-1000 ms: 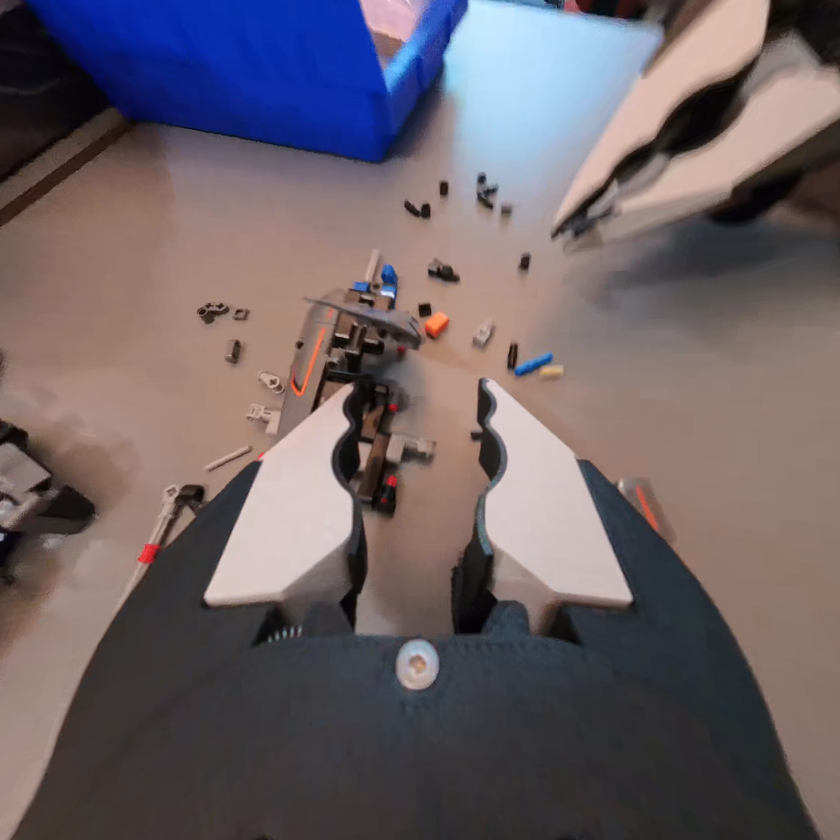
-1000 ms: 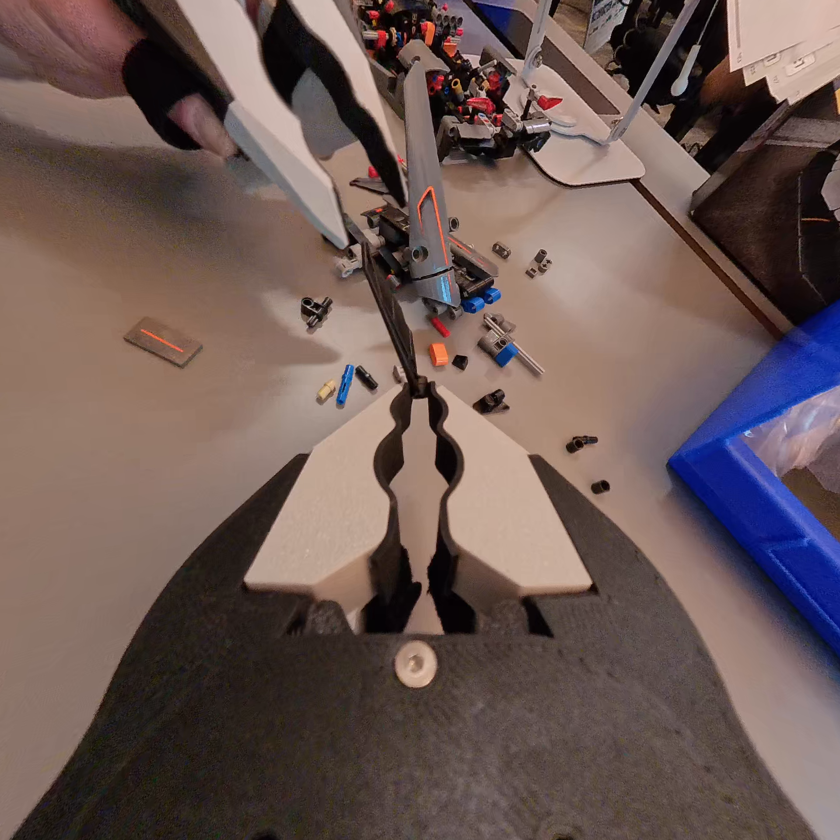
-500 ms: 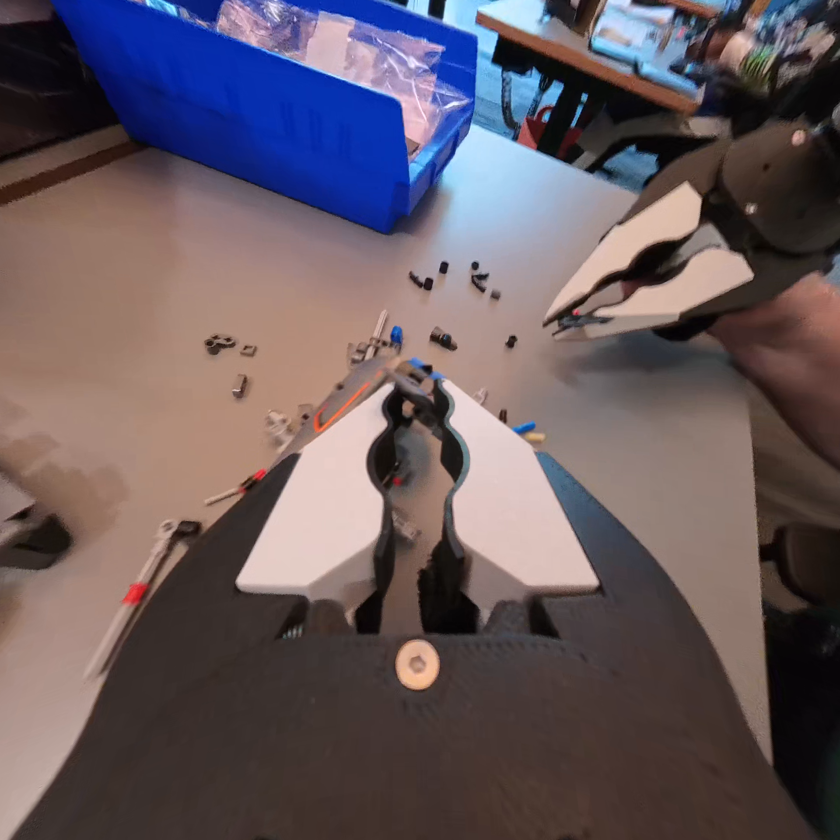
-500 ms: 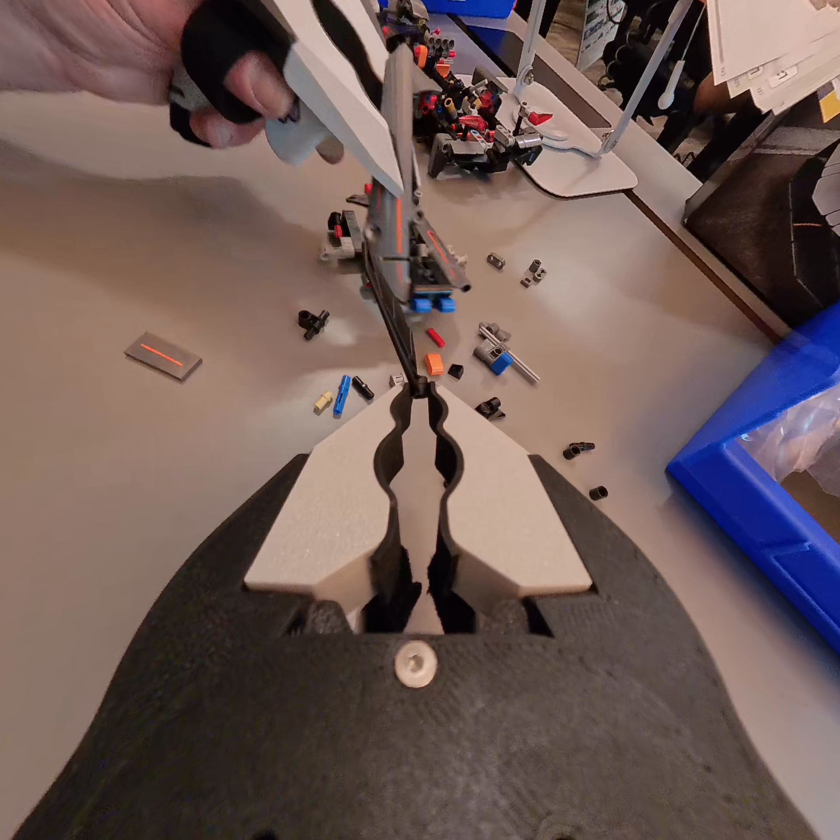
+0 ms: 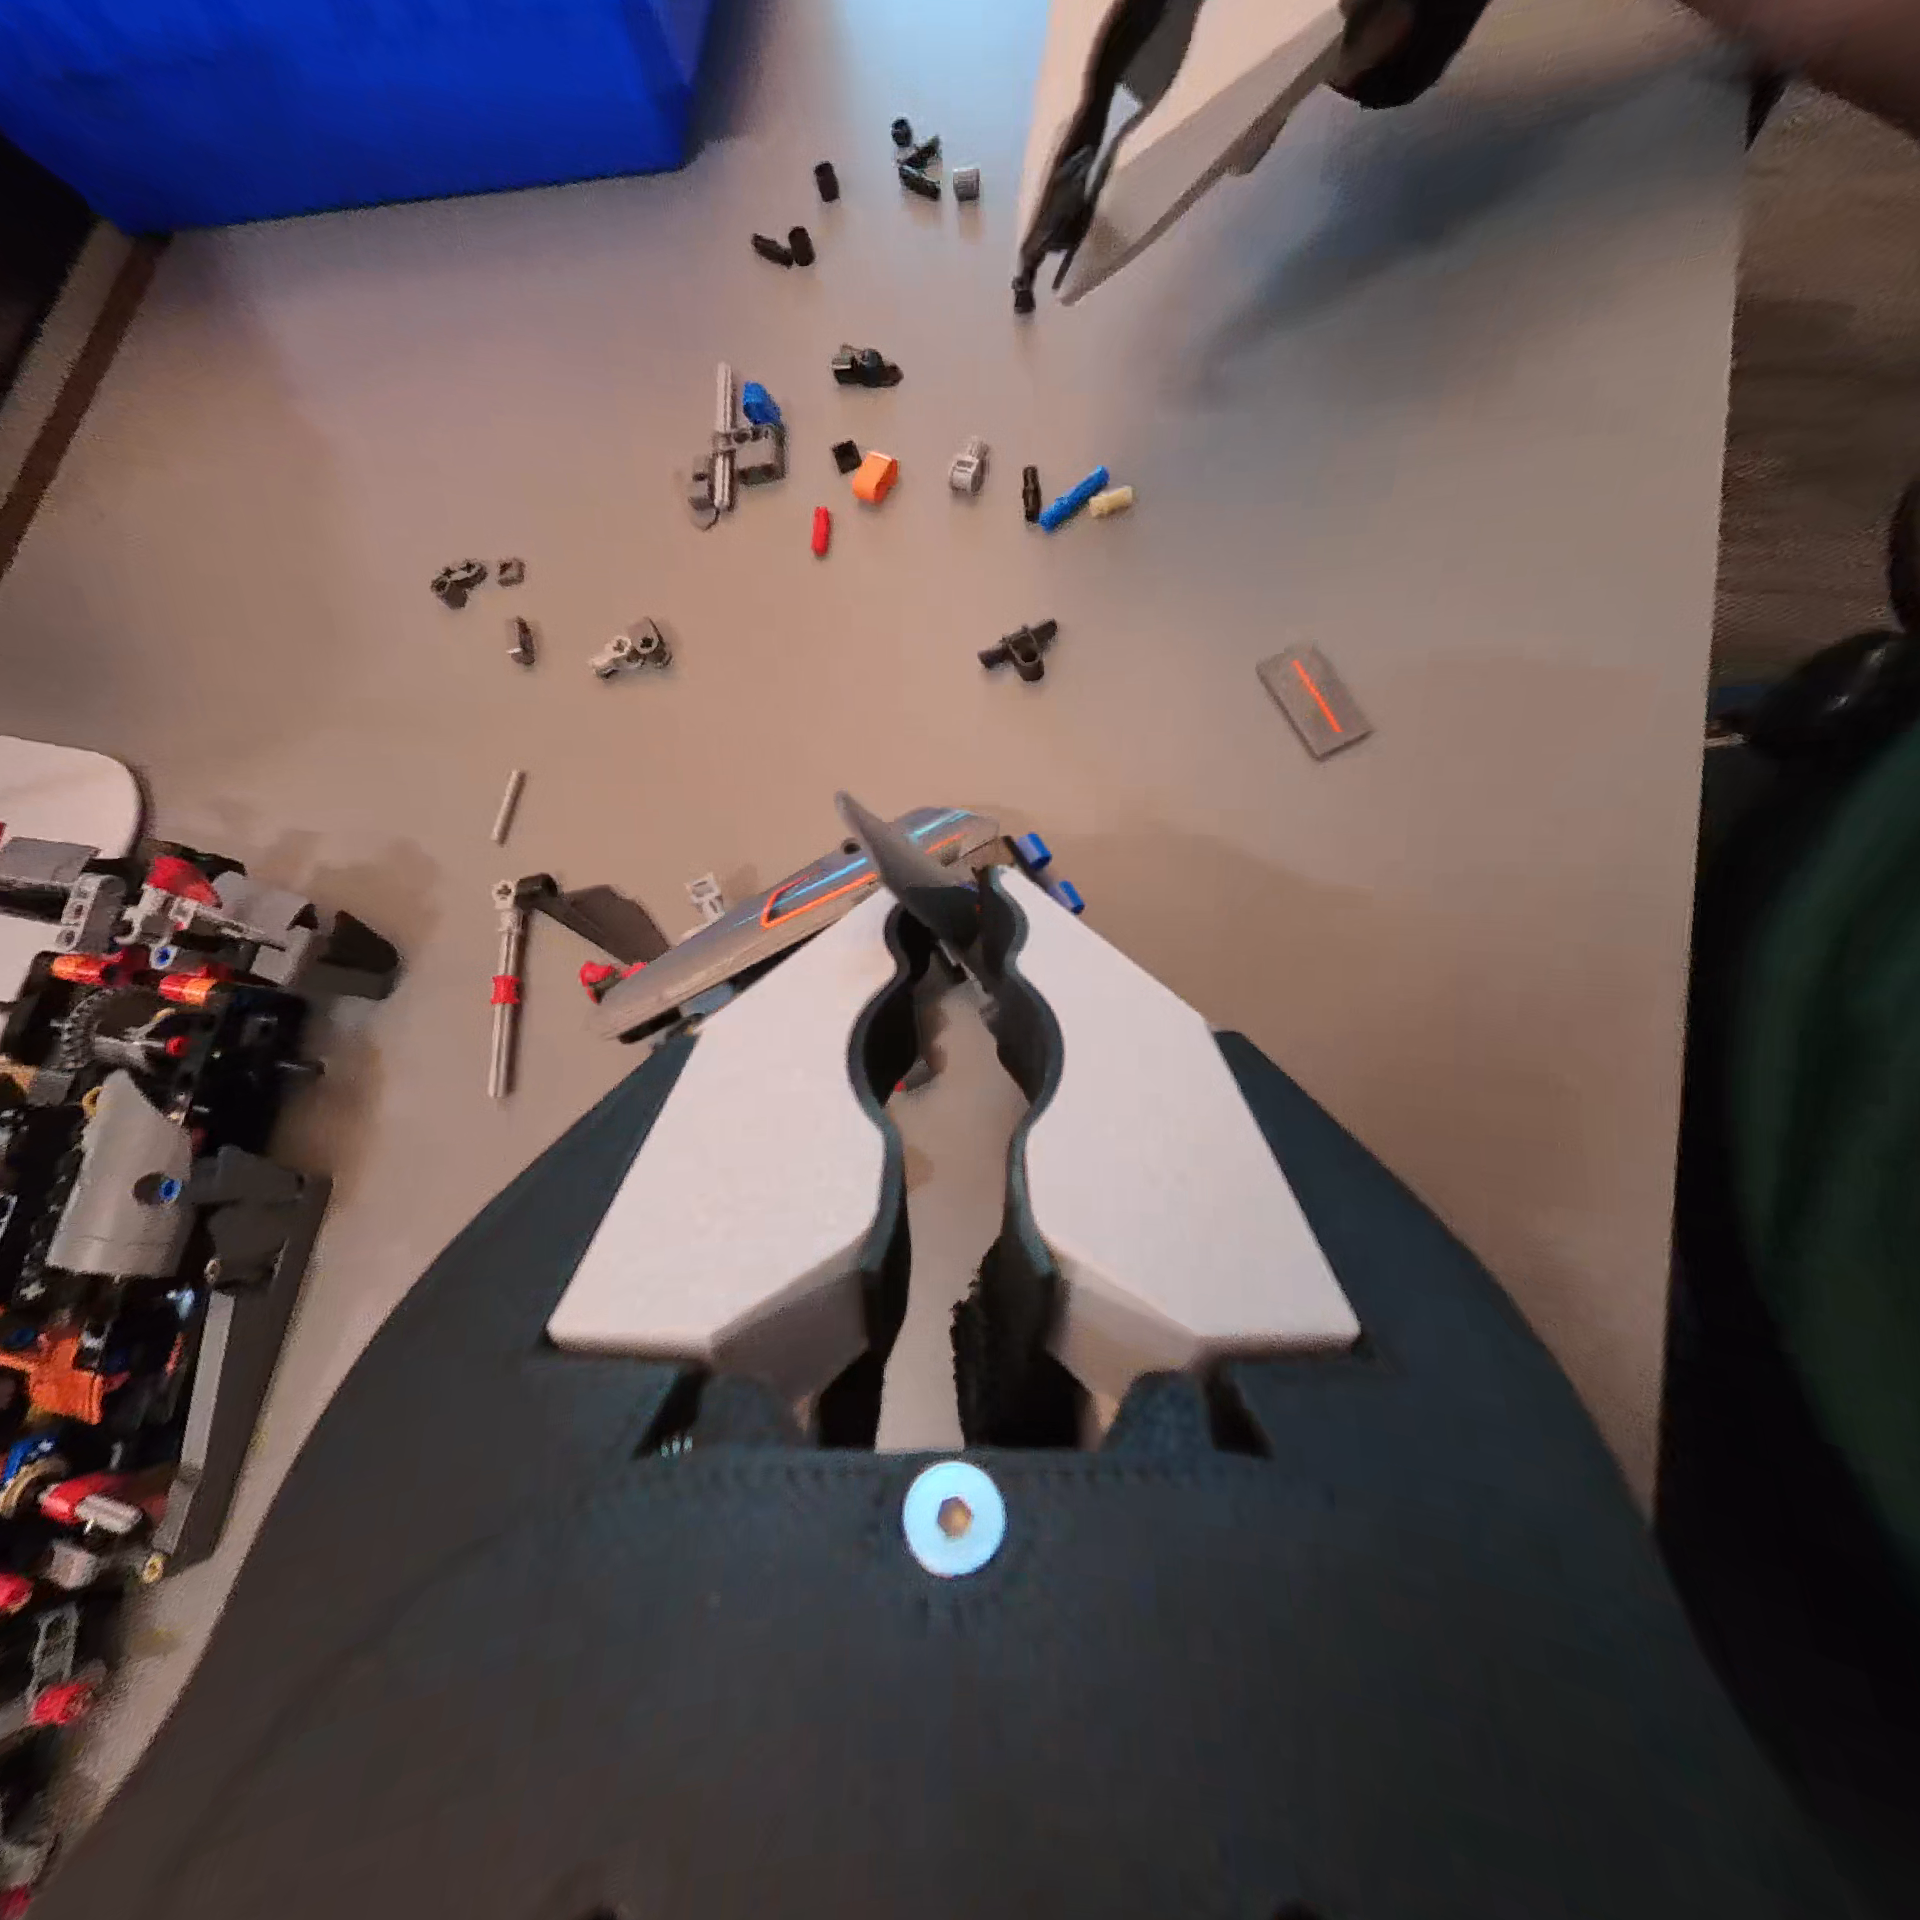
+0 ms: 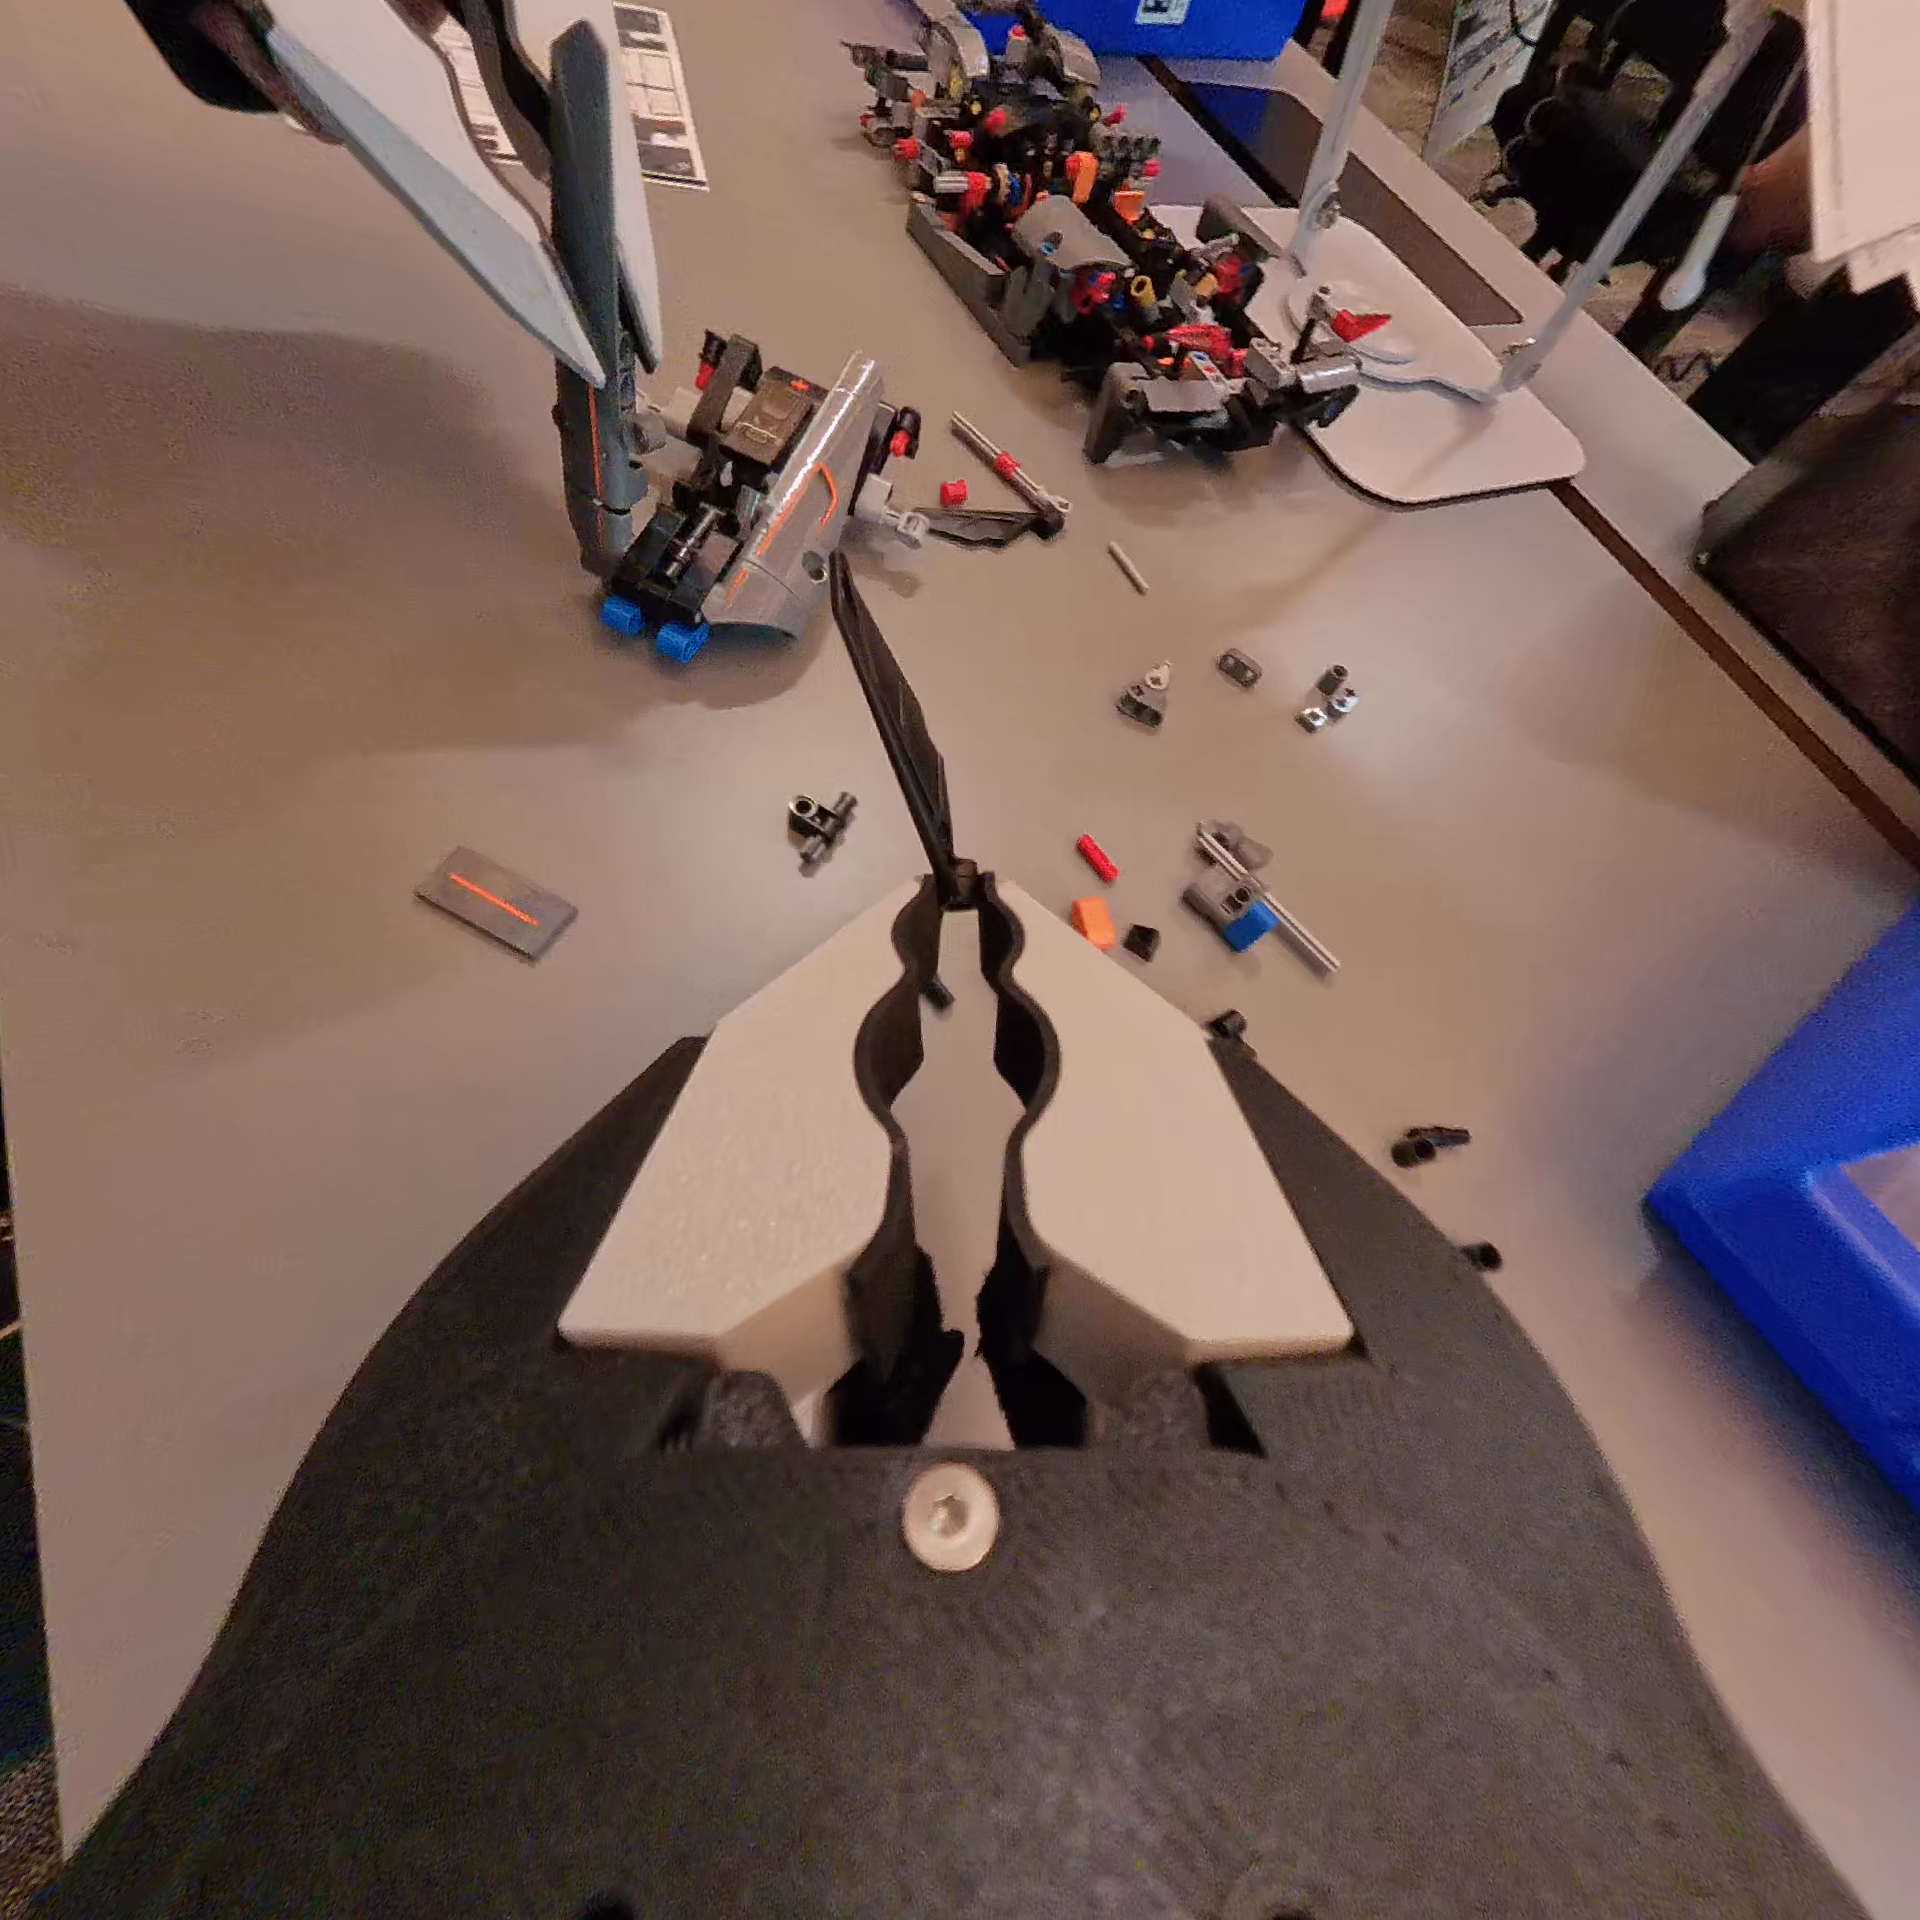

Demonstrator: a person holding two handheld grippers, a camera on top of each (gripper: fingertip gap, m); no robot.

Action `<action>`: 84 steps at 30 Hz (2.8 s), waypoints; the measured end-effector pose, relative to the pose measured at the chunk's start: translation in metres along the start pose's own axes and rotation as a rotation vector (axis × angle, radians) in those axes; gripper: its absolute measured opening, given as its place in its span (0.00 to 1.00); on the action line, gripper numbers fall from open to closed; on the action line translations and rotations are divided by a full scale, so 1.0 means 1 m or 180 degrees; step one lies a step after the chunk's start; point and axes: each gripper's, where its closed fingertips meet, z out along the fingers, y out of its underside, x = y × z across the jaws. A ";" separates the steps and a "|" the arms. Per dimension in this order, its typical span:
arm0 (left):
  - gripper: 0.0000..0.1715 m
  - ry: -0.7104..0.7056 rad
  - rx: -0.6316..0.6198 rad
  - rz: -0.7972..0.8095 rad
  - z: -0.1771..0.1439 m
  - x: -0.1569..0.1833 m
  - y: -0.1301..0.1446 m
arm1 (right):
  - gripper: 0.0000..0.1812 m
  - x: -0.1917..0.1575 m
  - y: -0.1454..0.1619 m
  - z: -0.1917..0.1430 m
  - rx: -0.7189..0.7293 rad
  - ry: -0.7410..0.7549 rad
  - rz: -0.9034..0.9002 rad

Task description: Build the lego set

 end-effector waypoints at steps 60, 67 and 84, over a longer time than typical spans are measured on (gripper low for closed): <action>0.14 0.0657 -0.0964 0.1102 0.070 -0.091 0.002 | 0.03 -0.015 0.045 -0.023 -0.0117 0.0004 0.0906; 0.12 0.0498 -0.1046 0.0881 0.056 -0.118 0.012 | 0.03 -0.015 0.046 -0.022 -0.0143 -0.0012 0.0918; 0.15 0.1900 -0.0738 0.1680 0.096 0.012 -0.015 | 0.02 -0.011 0.045 -0.024 -0.0081 0.0029 0.0988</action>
